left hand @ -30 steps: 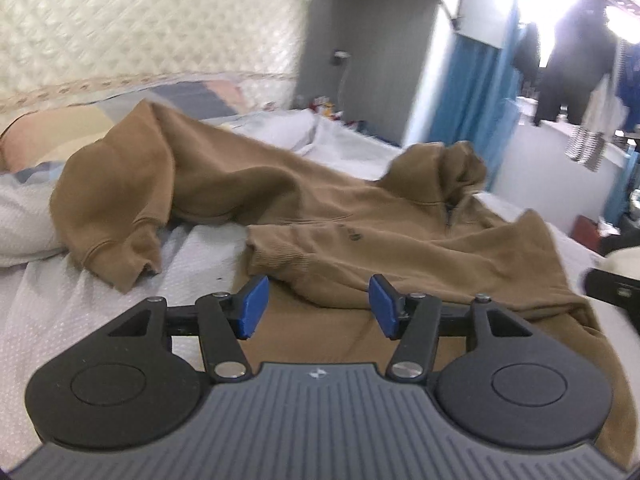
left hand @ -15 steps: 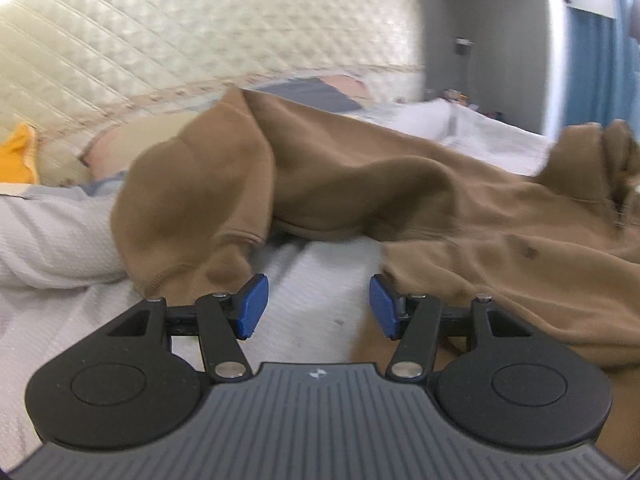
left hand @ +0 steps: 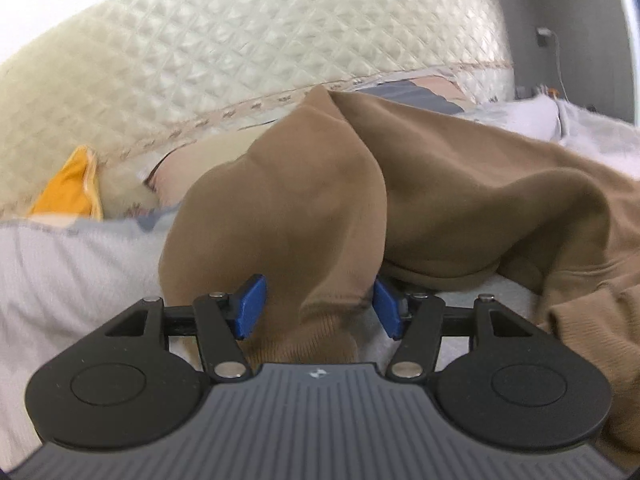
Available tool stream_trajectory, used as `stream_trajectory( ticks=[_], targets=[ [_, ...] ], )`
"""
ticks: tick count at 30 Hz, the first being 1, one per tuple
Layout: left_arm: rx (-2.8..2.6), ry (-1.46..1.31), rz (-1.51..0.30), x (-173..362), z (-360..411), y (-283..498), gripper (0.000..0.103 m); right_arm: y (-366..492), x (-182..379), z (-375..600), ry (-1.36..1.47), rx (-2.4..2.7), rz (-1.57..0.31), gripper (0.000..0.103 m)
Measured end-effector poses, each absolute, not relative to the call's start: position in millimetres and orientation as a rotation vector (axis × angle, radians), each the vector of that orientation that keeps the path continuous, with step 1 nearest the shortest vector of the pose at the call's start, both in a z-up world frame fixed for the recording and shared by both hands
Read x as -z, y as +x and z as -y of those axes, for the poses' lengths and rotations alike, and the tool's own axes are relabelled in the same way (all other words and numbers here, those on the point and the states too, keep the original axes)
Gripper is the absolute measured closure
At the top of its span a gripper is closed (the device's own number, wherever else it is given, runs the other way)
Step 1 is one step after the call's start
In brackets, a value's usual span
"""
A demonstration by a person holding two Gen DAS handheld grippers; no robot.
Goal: Fold large clothes
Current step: 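Grasp the other sleeve with the left gripper and lift it, then carry the held sleeve over the hoodie body with the left gripper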
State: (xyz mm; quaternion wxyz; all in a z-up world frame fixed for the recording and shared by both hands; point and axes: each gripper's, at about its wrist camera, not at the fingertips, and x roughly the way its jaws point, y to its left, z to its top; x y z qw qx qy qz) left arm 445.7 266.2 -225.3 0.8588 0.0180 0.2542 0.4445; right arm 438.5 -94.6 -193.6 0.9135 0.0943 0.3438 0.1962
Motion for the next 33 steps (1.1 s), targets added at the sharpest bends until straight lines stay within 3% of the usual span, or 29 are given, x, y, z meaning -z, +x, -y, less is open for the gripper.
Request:
stream_trajectory(
  ticks=[1,2,6,19,26,33],
  targets=[
    [-0.916,0.058,-0.551,225.3,-267.1,448.0,0.052,440.1,193.9,94.4,0.194,-0.401,-0.711,0.047],
    [-0.898,0.070,-0.571,226.6,-267.9,450.0,0.071,441.8,194.2,94.1,0.193,-0.396,-0.715,0.047],
    [-0.860,0.063,-0.557,216.1,-262.9,438.3,0.084,448.2,191.6,95.8,0.211,-0.375,-0.711,0.047],
    [-0.563,-0.170,-0.368,43.2,-230.8,410.9,0.090,448.0,179.6,119.7,0.332,-0.366,-0.685,0.047],
    [-0.326,-0.167,-0.313,-30.0,-147.3,435.0,0.090,445.2,168.8,147.0,0.432,-0.352,-0.654,0.047],
    [-0.124,-0.158,-0.339,-58.1,-40.1,475.6,0.090,437.1,161.1,182.6,0.521,-0.343,-0.617,0.047]
  ],
)
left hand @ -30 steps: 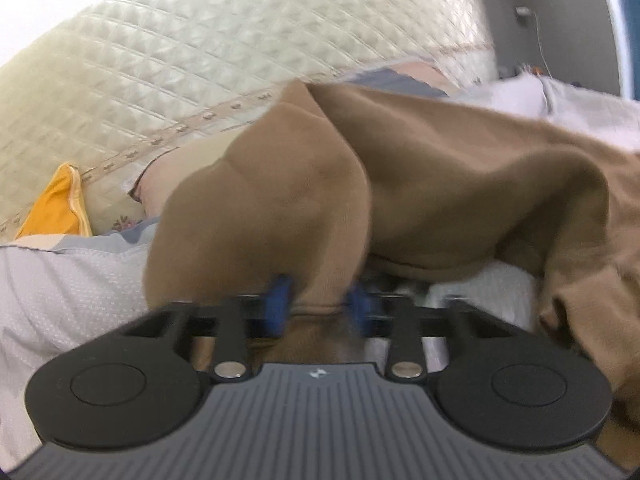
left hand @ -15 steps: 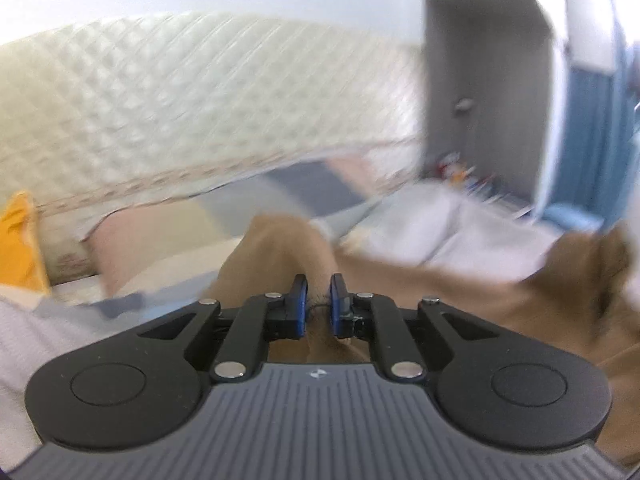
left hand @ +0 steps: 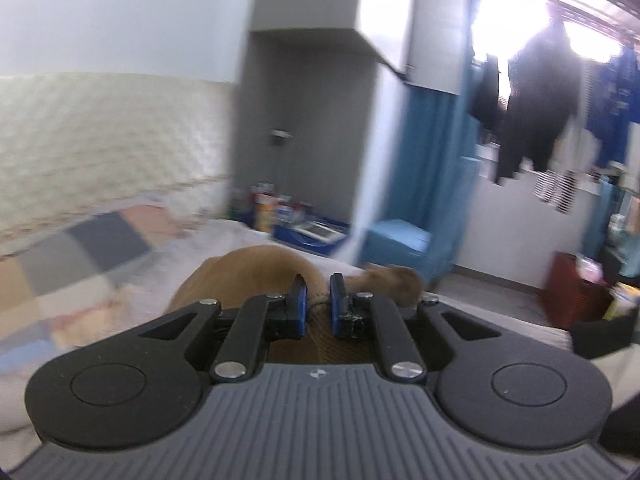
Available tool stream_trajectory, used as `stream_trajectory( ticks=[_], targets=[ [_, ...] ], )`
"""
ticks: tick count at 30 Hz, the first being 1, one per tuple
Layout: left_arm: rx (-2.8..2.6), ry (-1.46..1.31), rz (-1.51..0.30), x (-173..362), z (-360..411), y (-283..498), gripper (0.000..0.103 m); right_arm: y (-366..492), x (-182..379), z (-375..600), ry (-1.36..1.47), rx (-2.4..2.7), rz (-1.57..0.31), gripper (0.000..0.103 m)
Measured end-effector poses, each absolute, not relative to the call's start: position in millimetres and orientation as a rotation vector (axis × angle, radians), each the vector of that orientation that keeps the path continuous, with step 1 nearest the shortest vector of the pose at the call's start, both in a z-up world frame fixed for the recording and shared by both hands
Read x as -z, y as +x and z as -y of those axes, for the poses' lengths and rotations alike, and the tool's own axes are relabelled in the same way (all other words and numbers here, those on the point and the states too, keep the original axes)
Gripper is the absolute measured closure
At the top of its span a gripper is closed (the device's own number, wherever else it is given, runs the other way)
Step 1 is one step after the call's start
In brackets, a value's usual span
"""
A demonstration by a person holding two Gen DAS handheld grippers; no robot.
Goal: Fold large clothes
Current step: 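Carry the held sleeve over the hoodie body with the left gripper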
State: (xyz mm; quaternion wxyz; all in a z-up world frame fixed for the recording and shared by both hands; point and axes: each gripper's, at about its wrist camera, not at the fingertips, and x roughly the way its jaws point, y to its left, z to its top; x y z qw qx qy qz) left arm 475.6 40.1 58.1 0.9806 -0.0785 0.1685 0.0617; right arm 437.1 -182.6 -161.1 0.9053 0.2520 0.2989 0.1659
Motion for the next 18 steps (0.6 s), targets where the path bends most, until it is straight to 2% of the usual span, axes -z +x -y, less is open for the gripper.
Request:
stream_trajectory(
  ticks=[6,10,18],
  targets=[
    [0.025,-0.145,-0.422,-35.4,67.7,509.9,0.090,431.2,169.2,220.2,0.550,-0.292,-0.625,0.047],
    [0.081,-0.153,-0.507,3.8,127.9,535.9,0.090,435.4,179.0,245.3,0.607,-0.257,-0.635,0.047],
    [0.107,-0.181,-0.678,99.0,168.7,570.3,0.089,445.8,201.9,280.1,0.678,-0.176,-0.656,0.047]
  ],
)
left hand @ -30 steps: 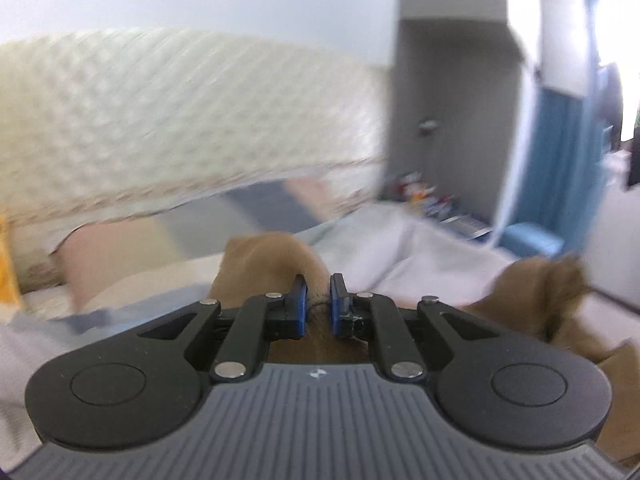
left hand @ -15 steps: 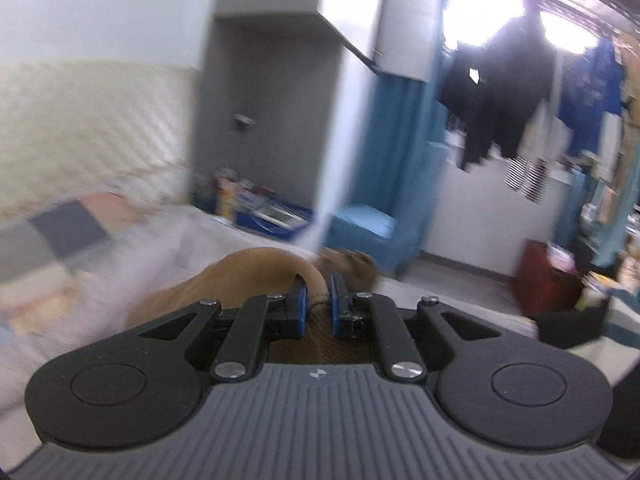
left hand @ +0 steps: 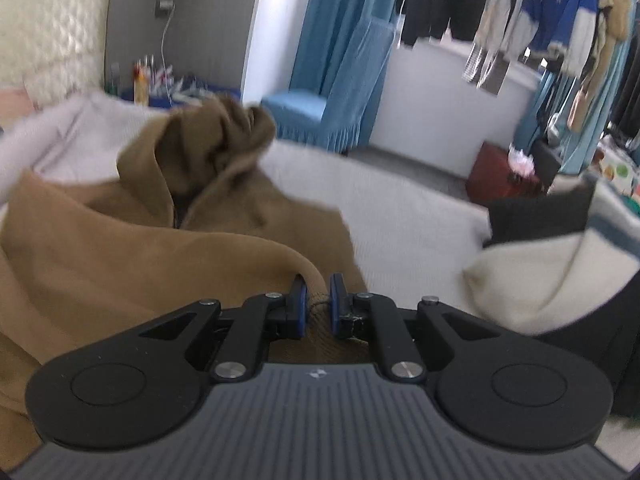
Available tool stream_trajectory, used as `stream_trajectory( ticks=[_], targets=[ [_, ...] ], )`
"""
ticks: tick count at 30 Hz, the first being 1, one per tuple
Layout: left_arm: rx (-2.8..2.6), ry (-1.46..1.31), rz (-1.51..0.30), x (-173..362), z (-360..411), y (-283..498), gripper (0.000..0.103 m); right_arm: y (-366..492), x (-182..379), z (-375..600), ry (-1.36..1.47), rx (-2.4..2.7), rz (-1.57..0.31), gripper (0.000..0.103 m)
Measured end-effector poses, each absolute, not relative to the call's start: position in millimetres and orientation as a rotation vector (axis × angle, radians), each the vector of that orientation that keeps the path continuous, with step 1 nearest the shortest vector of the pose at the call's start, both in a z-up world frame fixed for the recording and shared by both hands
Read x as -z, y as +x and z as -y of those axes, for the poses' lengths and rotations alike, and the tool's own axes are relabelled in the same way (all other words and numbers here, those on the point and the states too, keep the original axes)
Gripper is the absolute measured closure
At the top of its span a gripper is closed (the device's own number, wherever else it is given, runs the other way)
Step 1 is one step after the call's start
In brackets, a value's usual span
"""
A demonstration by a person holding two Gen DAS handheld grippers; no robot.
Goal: Fold large clothes
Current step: 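Carry the held sleeve over the hoodie body with the left gripper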
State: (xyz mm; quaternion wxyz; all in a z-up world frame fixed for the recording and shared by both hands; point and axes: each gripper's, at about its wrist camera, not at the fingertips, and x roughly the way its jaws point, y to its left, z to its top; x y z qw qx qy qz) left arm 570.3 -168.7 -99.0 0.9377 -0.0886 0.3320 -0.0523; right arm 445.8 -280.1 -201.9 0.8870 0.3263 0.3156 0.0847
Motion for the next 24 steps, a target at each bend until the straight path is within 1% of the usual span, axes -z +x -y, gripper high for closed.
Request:
stream_trajectory(
  ticks=[3,7,10,11,12,17,24],
  targets=[
    [0.119,-0.177,-0.707,118.5,165.0,578.6,0.089,449.4,208.3,282.1,0.680,-0.166,-0.667,0.047],
    [0.148,-0.184,-0.756,130.8,154.0,578.4,0.087,452.8,211.6,280.6,0.663,-0.161,-0.677,0.047],
    [0.174,-0.183,-0.784,131.8,142.9,572.5,0.072,450.3,208.9,279.1,0.636,-0.153,-0.666,0.047],
    [0.181,-0.184,-0.768,130.3,137.8,568.2,0.059,450.2,208.9,277.9,0.625,-0.150,-0.665,0.047],
    [0.183,-0.183,-0.754,126.8,133.4,562.2,0.050,450.1,208.6,276.5,0.617,-0.148,-0.665,0.047],
    [0.215,-0.191,-0.715,116.2,99.6,537.4,0.046,446.2,204.9,261.7,0.557,-0.137,-0.629,0.047],
    [0.144,-0.183,-0.688,126.5,40.9,520.4,0.045,450.0,197.4,230.2,0.439,-0.162,-0.577,0.047]
  ],
)
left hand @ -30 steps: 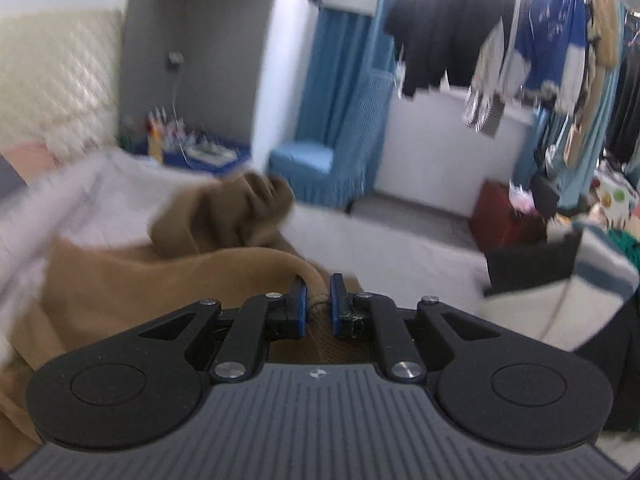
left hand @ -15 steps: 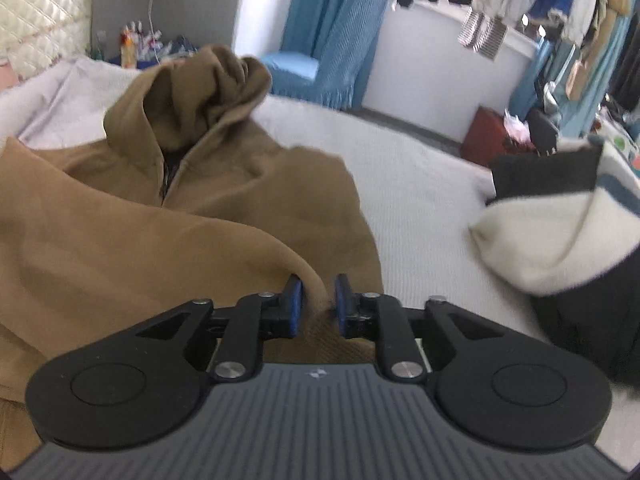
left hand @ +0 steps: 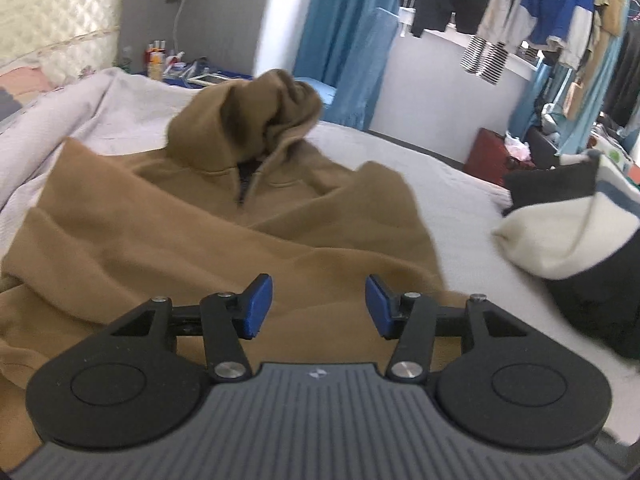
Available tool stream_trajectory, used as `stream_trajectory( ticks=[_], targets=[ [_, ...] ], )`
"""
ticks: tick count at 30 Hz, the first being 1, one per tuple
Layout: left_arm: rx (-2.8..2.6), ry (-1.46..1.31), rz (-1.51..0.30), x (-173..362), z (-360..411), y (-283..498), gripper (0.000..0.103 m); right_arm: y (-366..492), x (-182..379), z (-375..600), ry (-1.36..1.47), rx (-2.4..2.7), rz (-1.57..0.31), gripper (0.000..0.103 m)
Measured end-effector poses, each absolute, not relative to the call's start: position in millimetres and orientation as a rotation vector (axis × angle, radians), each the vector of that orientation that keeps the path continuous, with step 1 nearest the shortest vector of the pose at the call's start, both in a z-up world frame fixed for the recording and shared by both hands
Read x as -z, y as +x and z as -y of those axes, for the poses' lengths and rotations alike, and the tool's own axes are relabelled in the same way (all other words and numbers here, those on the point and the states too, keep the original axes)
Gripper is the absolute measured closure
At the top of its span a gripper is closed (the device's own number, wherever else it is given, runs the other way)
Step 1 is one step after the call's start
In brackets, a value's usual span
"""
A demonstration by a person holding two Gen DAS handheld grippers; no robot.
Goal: Fold large clothes
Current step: 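Carry the held sleeve over the hoodie body with the left gripper, then lower the sleeve onto the folded body and open the left gripper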
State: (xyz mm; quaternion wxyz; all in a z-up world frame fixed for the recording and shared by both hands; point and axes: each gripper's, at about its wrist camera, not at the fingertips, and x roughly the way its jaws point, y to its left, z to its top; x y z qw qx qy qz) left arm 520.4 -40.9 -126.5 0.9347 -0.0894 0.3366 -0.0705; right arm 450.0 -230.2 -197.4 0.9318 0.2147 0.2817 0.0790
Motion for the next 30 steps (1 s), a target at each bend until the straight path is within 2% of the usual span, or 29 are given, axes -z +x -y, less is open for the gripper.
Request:
stream_trajectory(
  ticks=[9,21,24,30],
  targets=[
    [0.060,-0.154,-0.686,158.1,-27.2,535.7,0.045,474.3,190.7,197.8,0.313,-0.179,-0.490,0.048],
    [-0.206,-0.251,-0.751,202.8,-137.8,592.2,0.047,516.9,222.5,176.2,0.235,-0.093,-0.571,0.049],
    [-0.207,-0.288,-0.797,214.9,-157.6,606.7,0.053,523.5,231.2,171.6,0.217,-0.089,-0.601,0.049],
    [-0.193,-0.251,-0.807,195.1,-153.3,602.3,0.053,522.6,234.9,160.8,0.157,-0.079,-0.606,0.049]
  ],
)
